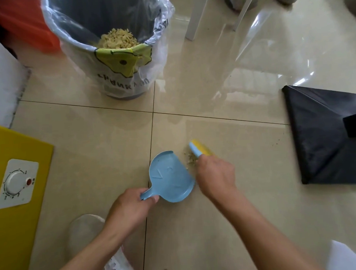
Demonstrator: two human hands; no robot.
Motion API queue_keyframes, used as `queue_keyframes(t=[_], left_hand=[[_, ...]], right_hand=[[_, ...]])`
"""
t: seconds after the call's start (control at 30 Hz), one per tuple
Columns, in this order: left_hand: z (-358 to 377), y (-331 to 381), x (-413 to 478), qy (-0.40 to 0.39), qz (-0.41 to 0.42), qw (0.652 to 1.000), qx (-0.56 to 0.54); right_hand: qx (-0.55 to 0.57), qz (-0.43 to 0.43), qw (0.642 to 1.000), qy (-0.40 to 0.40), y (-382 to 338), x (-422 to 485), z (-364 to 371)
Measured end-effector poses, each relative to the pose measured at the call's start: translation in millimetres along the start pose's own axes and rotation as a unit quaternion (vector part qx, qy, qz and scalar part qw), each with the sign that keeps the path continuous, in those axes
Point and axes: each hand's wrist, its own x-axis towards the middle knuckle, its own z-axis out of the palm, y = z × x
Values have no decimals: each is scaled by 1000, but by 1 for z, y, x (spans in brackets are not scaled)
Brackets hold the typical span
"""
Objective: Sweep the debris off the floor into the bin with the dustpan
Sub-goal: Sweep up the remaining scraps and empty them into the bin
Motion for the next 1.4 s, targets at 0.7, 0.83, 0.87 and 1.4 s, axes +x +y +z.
queue_keyframes(t=[0.7, 0.83, 0.87, 1.4], left_hand=[[4, -35, -10, -3, -23, 996, -84], [5, -28, -10, -3, -15, 996, -90], [5, -28, -11, -4, -11, 995, -97], [-156, 98, -51, 169, 169, 949, -204]], right_hand=[[39, -23, 998, 32, 22, 6, -15], [61, -160, 985, 8, -32, -33, -3], [68, -184, 981, 7, -39, -44, -5], [667, -97, 718, 171, -24, 17, -201]])
